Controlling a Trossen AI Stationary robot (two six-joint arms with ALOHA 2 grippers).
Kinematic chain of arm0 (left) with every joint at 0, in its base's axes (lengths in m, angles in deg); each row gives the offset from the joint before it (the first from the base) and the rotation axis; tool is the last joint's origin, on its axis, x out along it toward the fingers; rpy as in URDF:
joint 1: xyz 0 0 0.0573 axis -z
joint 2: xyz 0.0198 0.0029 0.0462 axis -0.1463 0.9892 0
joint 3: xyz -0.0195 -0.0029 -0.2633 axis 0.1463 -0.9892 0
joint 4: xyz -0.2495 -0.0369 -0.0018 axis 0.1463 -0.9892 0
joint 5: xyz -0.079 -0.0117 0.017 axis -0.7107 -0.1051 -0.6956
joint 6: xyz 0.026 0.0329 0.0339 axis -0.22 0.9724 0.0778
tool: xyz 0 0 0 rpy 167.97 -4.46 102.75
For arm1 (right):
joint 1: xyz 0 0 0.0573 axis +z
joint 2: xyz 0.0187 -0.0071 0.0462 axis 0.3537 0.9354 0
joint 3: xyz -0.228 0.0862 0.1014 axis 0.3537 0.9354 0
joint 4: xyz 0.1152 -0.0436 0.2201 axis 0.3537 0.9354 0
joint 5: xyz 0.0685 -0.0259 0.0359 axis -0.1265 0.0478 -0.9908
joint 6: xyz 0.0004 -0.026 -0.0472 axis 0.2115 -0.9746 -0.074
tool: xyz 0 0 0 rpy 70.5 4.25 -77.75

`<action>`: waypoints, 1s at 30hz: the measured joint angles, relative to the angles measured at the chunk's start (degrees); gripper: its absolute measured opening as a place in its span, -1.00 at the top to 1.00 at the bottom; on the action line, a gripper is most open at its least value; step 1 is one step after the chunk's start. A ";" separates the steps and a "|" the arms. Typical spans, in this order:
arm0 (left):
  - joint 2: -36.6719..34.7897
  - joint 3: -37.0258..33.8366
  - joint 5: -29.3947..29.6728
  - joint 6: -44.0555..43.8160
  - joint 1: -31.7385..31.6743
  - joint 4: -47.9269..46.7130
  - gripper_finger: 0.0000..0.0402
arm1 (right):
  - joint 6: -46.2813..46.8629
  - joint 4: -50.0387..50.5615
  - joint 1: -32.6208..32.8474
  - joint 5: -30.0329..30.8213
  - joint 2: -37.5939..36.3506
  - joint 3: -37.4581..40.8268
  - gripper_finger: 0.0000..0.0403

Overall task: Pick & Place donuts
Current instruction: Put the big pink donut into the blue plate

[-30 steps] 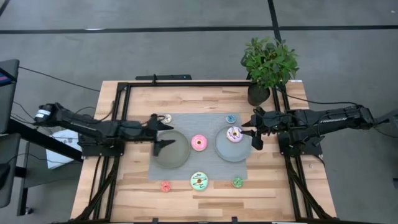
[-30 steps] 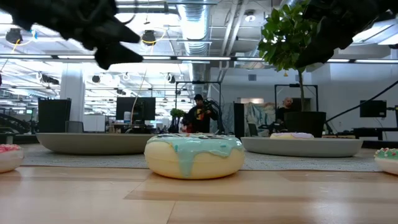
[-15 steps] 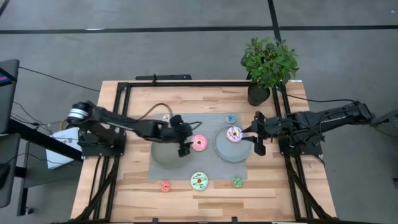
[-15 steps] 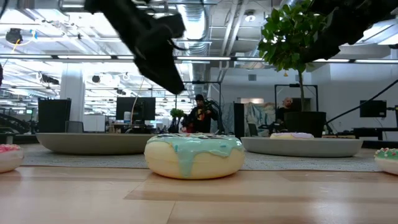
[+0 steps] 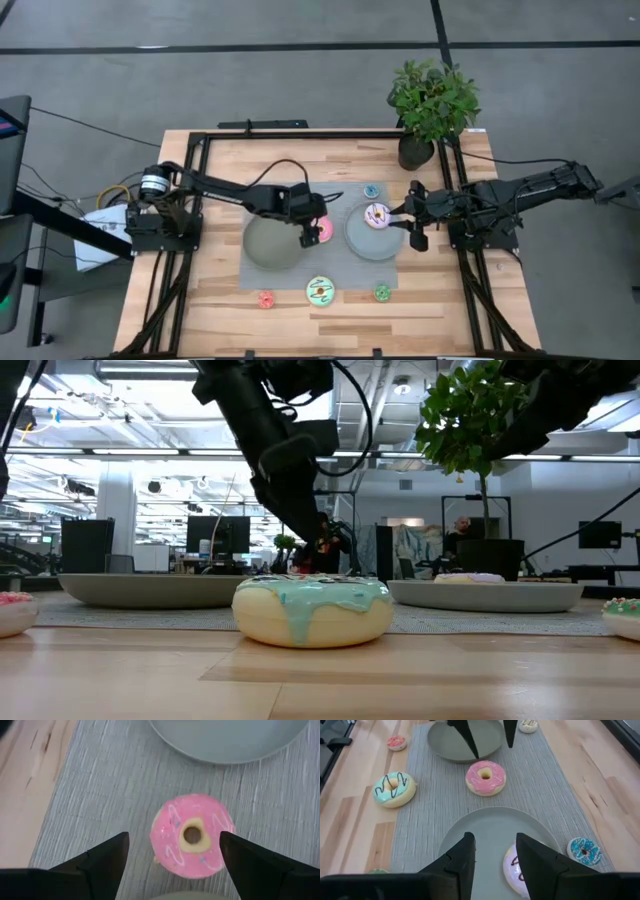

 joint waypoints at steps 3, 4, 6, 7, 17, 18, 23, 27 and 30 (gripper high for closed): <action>0.00 0.02 -1.72 -0.02 -0.77 0.02 -0.52 | -0.53 -0.38 -0.02 0.79 -0.16 1.47 0.34; 0.00 0.02 -2.09 -0.02 -0.88 0.01 -0.52 | 0.18 -0.28 -0.02 1.84 -0.47 2.06 0.34; 0.00 0.02 -2.48 -0.02 -0.88 0.08 -0.52 | 0.71 -1.21 0.16 3.03 -1.63 3.43 0.34; 0.00 0.02 -2.57 0.00 -0.86 0.06 -0.52 | 0.74 -2.23 0.34 3.07 -2.37 4.45 0.33; 0.42 0.02 -2.59 0.02 -0.90 0.89 -0.52 | -0.18 -5.24 0.75 2.78 -14.47 10.58 0.34; 0.42 0.02 -2.59 0.02 -0.96 1.18 -0.52 | -0.77 -5.31 1.10 2.72 -16.29 11.16 0.33; 2.73 0.15 -2.59 0.02 -1.25 1.09 -0.52 | -2.11 -7.20 3.38 2.59 -25.37 14.04 0.34; 4.05 1.19 -2.51 0.02 -1.88 1.06 -0.52 | -0.78 -6.33 5.14 2.57 -30.32 15.64 0.34; 4.22 1.79 -2.57 0.17 -2.71 0.42 -0.52 | -0.74 -6.59 6.25 2.59 -32.12 16.48 0.33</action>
